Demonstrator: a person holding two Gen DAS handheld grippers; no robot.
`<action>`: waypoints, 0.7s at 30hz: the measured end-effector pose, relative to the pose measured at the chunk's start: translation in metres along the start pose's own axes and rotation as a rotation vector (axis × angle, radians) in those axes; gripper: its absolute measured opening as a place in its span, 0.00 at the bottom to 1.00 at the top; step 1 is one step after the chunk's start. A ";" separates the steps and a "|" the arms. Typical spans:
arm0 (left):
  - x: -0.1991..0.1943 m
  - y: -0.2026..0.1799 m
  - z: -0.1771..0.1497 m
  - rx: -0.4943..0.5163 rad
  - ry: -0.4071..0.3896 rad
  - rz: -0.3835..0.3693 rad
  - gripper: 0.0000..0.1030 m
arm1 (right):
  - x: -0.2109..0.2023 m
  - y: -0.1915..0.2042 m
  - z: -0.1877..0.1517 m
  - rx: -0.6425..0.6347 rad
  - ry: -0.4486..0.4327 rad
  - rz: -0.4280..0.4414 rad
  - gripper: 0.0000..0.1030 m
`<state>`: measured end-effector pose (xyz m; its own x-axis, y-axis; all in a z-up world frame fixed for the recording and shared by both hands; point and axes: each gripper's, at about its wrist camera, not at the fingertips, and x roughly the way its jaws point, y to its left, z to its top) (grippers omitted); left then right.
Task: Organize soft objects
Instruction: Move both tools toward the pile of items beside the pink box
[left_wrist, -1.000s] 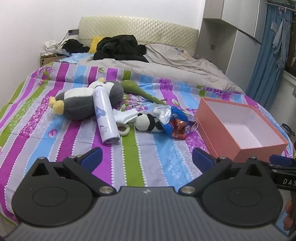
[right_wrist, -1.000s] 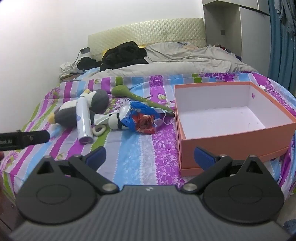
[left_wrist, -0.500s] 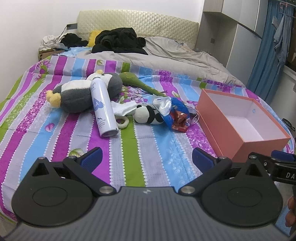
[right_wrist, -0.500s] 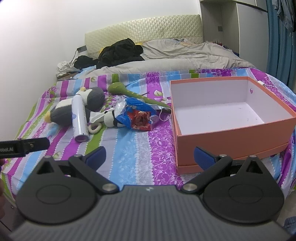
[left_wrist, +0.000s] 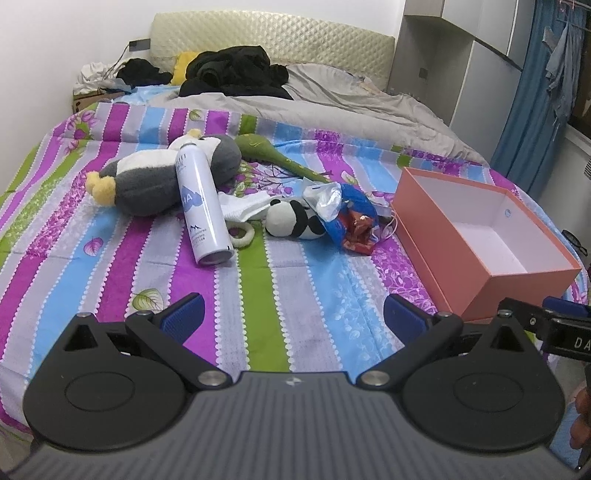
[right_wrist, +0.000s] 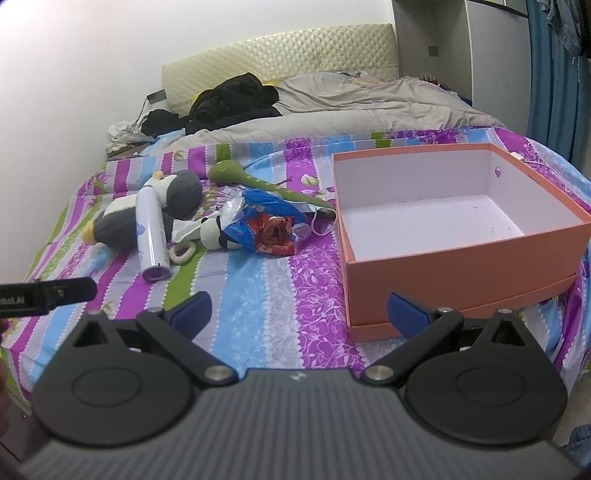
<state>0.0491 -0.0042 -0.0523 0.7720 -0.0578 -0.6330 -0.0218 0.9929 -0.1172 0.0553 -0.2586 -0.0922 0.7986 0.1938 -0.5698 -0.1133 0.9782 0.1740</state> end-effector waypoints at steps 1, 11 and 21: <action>0.001 0.001 0.000 -0.003 0.004 -0.002 1.00 | 0.001 0.000 0.000 0.001 0.000 0.003 1.00; 0.004 0.003 -0.001 0.000 0.014 0.003 1.00 | 0.007 0.003 -0.002 -0.002 0.015 0.014 1.00; 0.007 0.005 -0.002 -0.003 0.017 0.012 1.00 | 0.008 0.003 -0.002 -0.001 0.017 0.010 1.00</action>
<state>0.0530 0.0002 -0.0582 0.7609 -0.0477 -0.6471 -0.0331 0.9932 -0.1121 0.0602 -0.2536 -0.0976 0.7874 0.2050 -0.5813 -0.1219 0.9762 0.1792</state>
